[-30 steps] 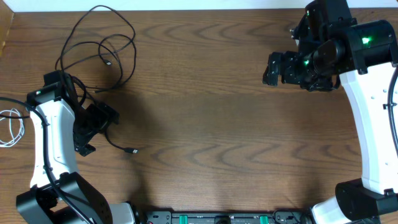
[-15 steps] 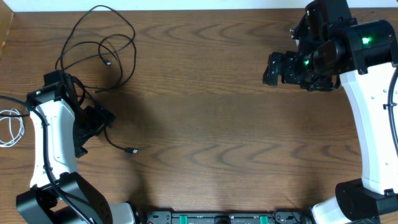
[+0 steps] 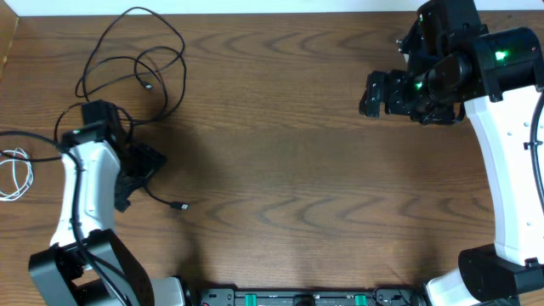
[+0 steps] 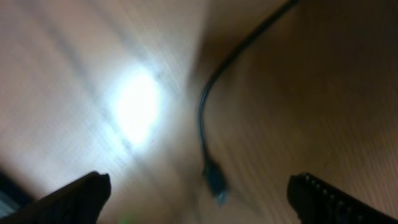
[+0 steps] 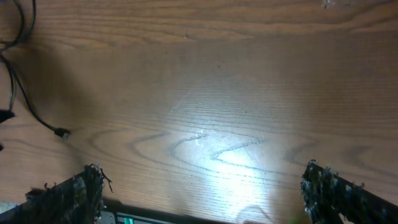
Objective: Untangle cables
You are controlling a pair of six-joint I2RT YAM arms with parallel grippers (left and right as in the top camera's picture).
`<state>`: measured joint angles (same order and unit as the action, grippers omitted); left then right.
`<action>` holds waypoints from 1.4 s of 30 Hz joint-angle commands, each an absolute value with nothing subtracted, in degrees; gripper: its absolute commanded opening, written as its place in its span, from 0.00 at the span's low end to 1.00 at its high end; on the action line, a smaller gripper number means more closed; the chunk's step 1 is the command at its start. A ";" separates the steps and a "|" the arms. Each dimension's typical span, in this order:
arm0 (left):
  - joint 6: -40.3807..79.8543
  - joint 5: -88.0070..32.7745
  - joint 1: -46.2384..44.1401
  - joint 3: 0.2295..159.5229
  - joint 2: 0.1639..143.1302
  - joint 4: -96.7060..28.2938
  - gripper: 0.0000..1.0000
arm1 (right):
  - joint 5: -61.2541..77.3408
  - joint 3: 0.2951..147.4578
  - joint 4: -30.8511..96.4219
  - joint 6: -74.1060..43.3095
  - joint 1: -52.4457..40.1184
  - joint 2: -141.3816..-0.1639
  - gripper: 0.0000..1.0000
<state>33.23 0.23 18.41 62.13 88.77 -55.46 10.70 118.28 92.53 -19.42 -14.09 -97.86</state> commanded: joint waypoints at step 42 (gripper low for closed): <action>45.12 4.47 17.72 39.16 89.95 -29.41 0.43 | 10.48 118.39 92.60 -18.79 -14.46 -97.32 0.99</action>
<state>43.94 5.65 17.39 41.04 88.66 -29.98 10.70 118.28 92.53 -19.42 -14.11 -97.86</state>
